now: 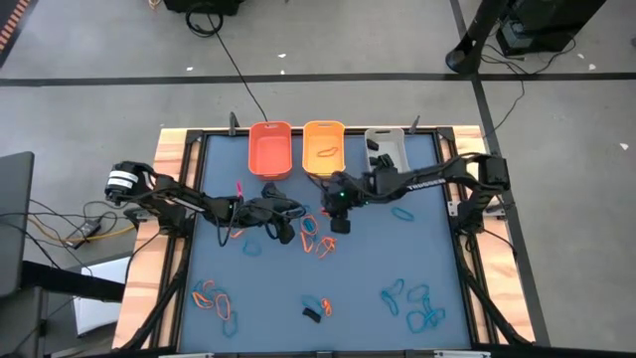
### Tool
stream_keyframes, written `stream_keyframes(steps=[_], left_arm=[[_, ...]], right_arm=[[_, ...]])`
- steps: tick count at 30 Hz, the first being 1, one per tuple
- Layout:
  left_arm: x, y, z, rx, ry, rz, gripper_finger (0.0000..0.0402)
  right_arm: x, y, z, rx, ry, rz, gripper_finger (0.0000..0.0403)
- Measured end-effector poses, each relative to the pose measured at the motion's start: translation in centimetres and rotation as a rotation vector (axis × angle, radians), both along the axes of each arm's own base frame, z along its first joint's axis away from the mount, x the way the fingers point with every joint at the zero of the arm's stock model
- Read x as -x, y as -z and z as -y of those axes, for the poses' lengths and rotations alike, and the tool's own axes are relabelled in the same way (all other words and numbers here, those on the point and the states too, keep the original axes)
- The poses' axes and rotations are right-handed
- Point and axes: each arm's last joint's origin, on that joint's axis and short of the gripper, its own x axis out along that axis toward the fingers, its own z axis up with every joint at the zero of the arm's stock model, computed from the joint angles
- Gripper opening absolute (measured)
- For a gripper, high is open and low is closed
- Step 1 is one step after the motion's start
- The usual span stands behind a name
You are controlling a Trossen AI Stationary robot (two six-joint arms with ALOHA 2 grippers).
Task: Sort rubber bands into baskets
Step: Put the orange rubber band into the yellow bin
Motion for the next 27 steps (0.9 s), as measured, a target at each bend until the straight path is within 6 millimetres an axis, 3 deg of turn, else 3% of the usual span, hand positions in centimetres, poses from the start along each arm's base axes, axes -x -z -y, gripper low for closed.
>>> stream_keyframes(steps=[12,20,27], left_arm=[[-0.1,-0.2,0.0,0.002,-0.001,0.019,0.0088],[-0.1,-0.3,0.0,0.007,-0.003,0.034,0.0088],[-0.2,-0.4,0.0,0.005,-0.002,0.046,0.0088]], right_arm=[[2.6,4.5,1.0,0.013,-0.021,0.041,0.0137],[2.4,5.5,1.1,0.027,-0.035,0.049,0.0132],[1.8,6.9,1.2,0.009,-0.042,0.049,0.0093]])
